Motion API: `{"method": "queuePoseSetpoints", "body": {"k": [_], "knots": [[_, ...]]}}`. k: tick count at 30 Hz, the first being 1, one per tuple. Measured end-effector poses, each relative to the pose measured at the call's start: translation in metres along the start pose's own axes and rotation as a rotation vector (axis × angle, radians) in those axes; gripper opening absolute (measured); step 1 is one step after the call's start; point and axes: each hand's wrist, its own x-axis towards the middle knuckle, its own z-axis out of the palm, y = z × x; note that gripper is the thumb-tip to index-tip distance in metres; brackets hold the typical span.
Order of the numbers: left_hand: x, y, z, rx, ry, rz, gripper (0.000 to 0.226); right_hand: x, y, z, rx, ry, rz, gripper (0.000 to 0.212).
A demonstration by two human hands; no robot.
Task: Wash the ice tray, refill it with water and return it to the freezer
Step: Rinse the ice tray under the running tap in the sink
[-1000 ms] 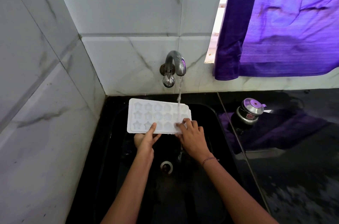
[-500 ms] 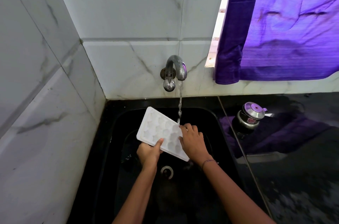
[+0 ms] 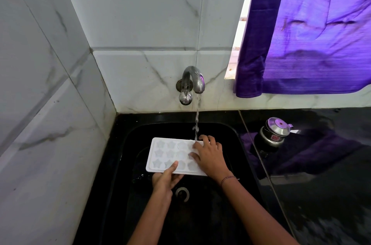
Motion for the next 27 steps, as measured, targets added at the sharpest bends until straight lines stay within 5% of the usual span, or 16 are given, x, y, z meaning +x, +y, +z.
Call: {"method": "queuePoseSetpoints", "body": {"k": [16,24,27], "knots": [[0.004,0.004,0.005,-0.027,-0.044,0.036,0.035,0.005,0.005,-0.010,0.016,-0.003,-0.017,0.046],[0.010,0.014,0.021,-0.147,-0.051,0.080,0.042,-0.001,0.001,-0.012,0.016,0.170,-0.063,0.035],[0.011,0.016,0.030,-0.179,-0.072,0.102,0.040,-0.001,0.002,-0.014,-0.024,0.217,-0.037,0.047]]}}
